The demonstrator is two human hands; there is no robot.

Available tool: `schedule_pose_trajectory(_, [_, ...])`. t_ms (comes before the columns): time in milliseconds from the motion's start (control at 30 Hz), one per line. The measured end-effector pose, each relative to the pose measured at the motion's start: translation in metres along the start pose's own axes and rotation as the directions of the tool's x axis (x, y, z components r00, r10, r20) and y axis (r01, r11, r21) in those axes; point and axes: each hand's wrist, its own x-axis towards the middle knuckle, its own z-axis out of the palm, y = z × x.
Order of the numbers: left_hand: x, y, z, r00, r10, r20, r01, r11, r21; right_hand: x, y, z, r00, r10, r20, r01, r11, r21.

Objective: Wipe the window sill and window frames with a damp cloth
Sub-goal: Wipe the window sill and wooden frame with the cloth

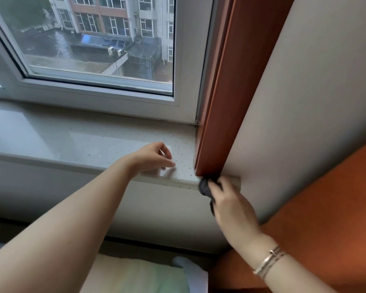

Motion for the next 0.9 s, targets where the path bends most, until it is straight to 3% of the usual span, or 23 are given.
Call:
schedule_pose_trajectory(167, [-0.002, 0.006, 0.012, 1.0, -0.014, -0.007, 0.014, 0.999, 0.03, 0.005, 0.0, -0.003, 0.993, -0.116, 0.01, 0.116, 0.993, -0.021])
schedule_pose_trajectory(300, [-0.003, 0.006, 0.02, 0.999, 0.022, 0.024, -0.021, 0.999, -0.035, -0.008, 0.048, -0.002, 0.994, -0.096, 0.052, 0.096, 0.995, -0.003])
schedule_pose_trajectory(533, [-0.001, 0.012, 0.04, 0.994, 0.084, 0.066, -0.084, 0.996, -0.002, -0.004, 0.022, -0.003, 0.997, -0.08, 0.018, 0.079, 0.996, 0.032])
schedule_pose_trajectory(767, [0.002, 0.02, 0.05, 0.998, 0.063, 0.029, -0.064, 0.997, 0.042, -0.01, 0.028, -0.008, 0.993, 0.121, -0.008, -0.121, 0.992, -0.027])
schedule_pose_trajectory(900, [0.002, 0.021, 0.049, 0.997, 0.063, 0.052, -0.064, 0.998, 0.015, -0.005, 0.015, -0.006, 0.987, 0.161, 0.007, -0.161, 0.985, -0.055])
